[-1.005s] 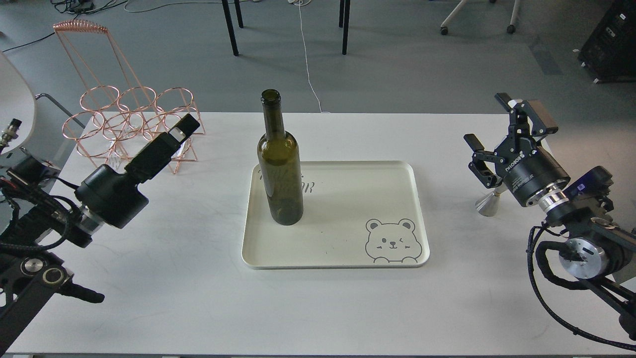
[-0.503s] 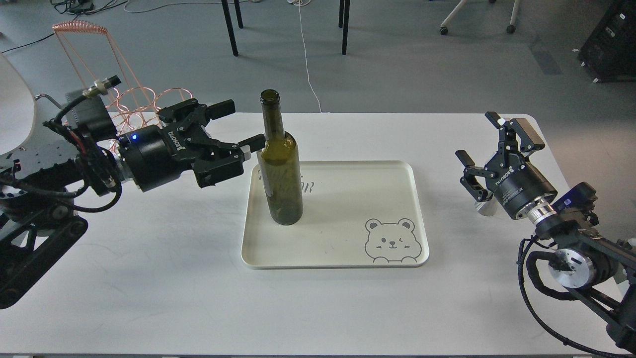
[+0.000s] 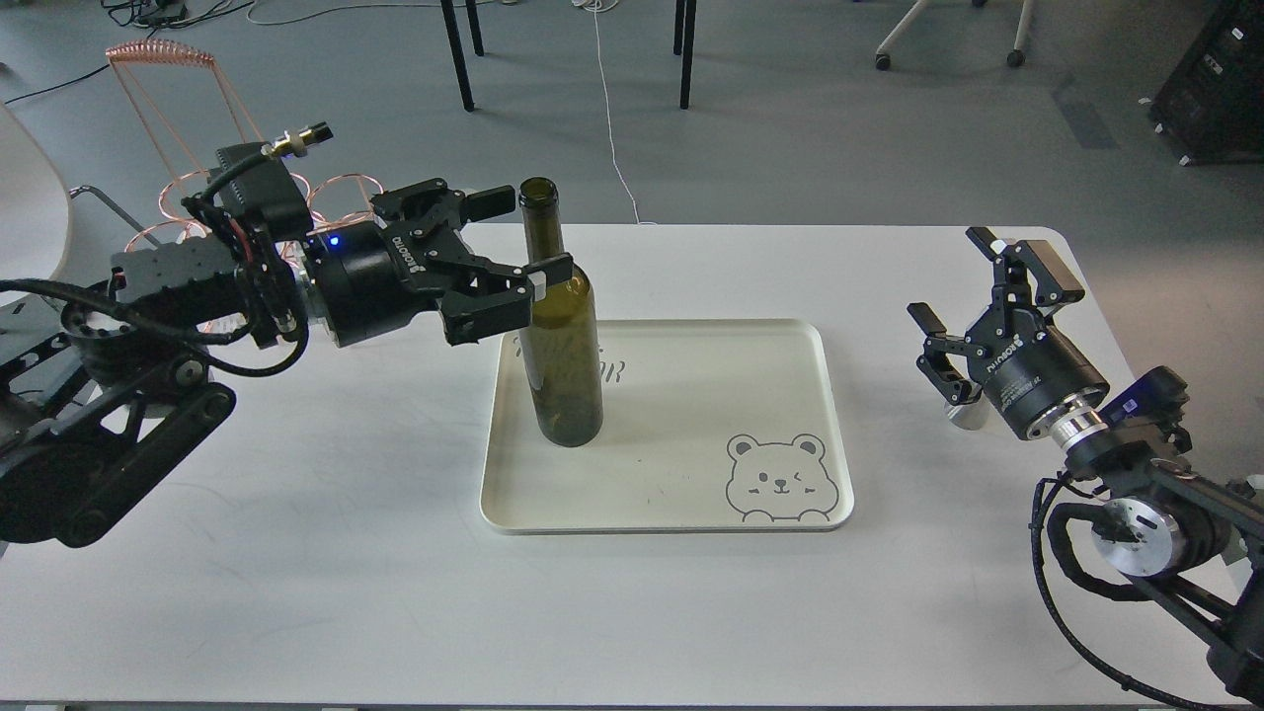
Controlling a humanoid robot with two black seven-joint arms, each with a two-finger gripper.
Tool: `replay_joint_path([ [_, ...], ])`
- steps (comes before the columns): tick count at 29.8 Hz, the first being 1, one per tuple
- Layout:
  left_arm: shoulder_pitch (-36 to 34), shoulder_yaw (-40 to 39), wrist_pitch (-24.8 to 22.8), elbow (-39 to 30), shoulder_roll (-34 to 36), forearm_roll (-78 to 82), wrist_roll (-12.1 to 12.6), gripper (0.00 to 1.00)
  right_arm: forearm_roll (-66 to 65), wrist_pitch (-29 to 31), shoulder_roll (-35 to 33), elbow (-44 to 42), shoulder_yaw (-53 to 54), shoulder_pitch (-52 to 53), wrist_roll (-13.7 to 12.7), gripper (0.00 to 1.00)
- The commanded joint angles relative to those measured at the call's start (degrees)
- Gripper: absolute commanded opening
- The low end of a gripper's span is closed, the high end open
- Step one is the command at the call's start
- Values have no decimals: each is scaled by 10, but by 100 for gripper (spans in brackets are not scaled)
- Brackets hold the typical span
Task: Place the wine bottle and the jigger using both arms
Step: 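Reach the left gripper to the wine bottle neck and grasp it, then lift the green wine bottle off the tray toward the wire rack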
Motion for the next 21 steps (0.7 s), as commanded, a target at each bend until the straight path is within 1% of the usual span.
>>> replay_joint_path([
  [1,-12,12,0,20,-18,0,0,98,0,0,-2,1,0,-2,0,99],
  [5,-14,14,0,36,-36,1,0,97,0,0,-5,1,0,-2,0,99],
  [7,-17,14,0,43,-42,1,0,94,0,0,-5,1,1,-2,0,99],
  [8,-19,14,0,45,-44,1,0,91,0,0,-5,1,0,-3,0,99],
  [12,-22,15,0,52,-52,1,0,71,0,0,-5,1,0,-4,0,99],
  [13,-22,15,0,52,-52,1,0,65,0,0,-5,1,0,-4,0,99],
  [15,-23,15,0,54,-52,1,0,39,0,0,-5,1,0,-4,0,99],
  [16,-23,14,0,54,-52,1,0,32,0,0,-5,1,0,-4,0,99],
  [18,-23,14,0,54,-52,1,0,27,0,0,-5,1,0,-5,0,99],
  [19,-23,14,1,53,-52,1,0,18,0,0,-5,1,0,-6,0,99],
  [20,-24,14,1,53,-52,1,0,11,0,0,-5,1,0,-6,0,99],
  [21,-24,14,3,53,-51,1,0,9,0,-1,-5,1,1,-6,0,99],
])
